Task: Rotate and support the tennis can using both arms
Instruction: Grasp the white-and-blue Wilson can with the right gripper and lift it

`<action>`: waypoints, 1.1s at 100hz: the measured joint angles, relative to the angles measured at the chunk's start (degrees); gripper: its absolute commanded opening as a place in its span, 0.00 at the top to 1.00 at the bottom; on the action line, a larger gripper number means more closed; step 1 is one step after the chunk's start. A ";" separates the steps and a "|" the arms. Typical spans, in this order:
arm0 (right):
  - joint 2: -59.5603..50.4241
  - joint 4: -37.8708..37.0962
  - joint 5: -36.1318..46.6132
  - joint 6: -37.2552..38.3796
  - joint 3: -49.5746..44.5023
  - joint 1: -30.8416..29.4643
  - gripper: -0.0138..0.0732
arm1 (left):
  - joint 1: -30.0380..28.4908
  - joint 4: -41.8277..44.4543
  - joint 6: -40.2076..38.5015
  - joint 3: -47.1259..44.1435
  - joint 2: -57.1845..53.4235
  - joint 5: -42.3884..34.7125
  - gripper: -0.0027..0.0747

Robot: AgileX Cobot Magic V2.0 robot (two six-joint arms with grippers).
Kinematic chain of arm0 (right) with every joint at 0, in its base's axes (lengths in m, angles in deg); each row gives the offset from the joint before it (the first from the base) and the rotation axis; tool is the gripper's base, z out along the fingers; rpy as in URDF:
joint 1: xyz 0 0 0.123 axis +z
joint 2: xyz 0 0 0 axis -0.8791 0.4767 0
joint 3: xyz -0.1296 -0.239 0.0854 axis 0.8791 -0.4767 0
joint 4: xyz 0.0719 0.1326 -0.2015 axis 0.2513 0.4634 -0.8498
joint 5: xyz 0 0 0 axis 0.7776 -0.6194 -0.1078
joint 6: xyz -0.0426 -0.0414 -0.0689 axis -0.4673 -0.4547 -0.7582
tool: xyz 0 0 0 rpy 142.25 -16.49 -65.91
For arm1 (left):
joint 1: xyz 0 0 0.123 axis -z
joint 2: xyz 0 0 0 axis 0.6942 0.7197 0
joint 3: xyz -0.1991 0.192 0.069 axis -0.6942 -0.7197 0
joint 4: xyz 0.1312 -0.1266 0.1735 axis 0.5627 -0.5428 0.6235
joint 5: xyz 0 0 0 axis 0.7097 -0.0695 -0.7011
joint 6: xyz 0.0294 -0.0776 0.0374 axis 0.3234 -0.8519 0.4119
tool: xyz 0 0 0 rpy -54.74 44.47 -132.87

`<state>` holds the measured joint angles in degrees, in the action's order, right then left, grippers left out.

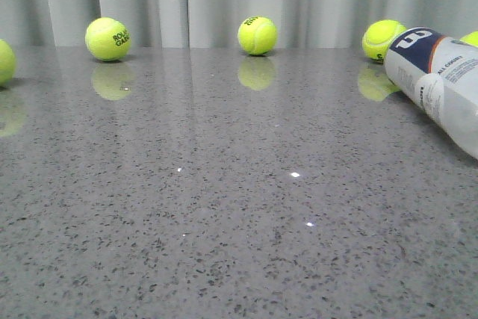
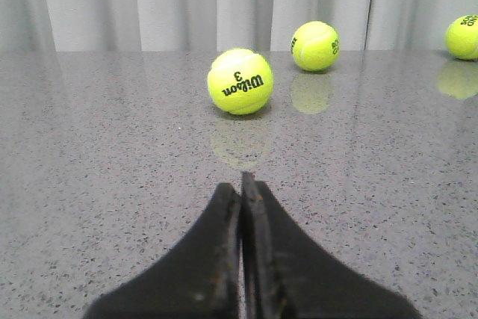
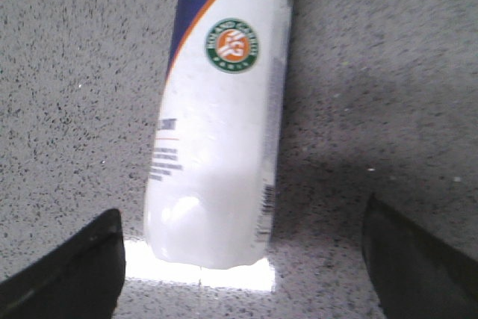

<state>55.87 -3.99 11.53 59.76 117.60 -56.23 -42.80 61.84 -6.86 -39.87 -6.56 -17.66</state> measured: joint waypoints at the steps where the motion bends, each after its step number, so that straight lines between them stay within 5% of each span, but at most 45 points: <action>1: 0.45 0.01 -0.45 0.00 0.31 0.11 0.11 | 0.00 0.00 0.00 0.00 0.00 0.00 0.99; 56: 26.36 6.56 -1.75 0.00 9.98 0.09 0.12 | 0.00 0.00 0.00 0.00 0.00 0.00 0.99; 82: 29.11 7.25 -0.38 0.13 10.46 0.09 0.52 | 0.00 0.00 0.00 0.00 0.00 0.00 0.99; 110: 29.59 7.24 -4.88 -8.87 17.94 1.97 0.56 | 0.00 0.00 0.00 0.00 0.00 0.00 0.99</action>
<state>85.46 3.25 6.65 50.89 135.53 -54.26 -42.80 61.84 -6.86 -39.87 -6.56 -17.66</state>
